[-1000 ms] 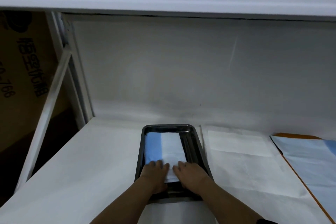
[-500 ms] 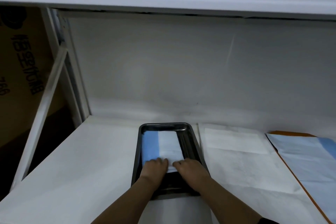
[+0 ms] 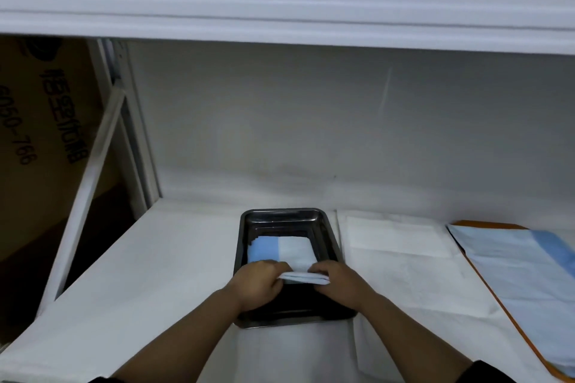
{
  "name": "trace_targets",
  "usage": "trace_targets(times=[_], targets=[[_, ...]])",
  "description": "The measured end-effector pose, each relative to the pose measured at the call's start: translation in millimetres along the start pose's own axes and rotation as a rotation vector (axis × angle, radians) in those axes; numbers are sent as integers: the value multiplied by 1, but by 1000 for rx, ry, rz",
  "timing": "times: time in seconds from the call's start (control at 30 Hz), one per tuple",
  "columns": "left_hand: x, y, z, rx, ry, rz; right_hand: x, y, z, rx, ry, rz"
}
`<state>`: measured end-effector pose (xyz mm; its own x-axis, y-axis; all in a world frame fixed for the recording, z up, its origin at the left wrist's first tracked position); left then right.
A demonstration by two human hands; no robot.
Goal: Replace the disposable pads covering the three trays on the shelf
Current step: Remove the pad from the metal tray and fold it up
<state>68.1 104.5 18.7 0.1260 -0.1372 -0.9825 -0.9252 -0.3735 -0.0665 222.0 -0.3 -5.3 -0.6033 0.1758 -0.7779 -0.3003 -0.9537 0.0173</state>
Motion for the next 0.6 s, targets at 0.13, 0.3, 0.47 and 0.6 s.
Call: trace_targets(times=[0.13, 0.3, 0.47, 0.6], targets=[[6, 10, 14, -68, 5, 217, 10, 8, 1, 23, -49, 57], [-1, 13, 24, -210, 204, 390, 6, 8, 3, 154, -358, 12], [-8, 16, 41, -290, 709, 346, 2, 10, -3, 242, -303, -34], [-2, 15, 51, -349, 672, 294, 4, 4, -7, 256, -312, -129]])
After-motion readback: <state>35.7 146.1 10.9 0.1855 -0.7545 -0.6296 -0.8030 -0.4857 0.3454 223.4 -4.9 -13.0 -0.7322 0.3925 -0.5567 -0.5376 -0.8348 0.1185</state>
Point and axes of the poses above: each hand's wrist, its own y-axis away from the middle knuckle, its own x-axis out of the palm, z = x × y, the point moved 4 cm from there along -y, towards the middle knuckle, and after that the axes turned 5 degrees about -y, right-handed, at the moved point
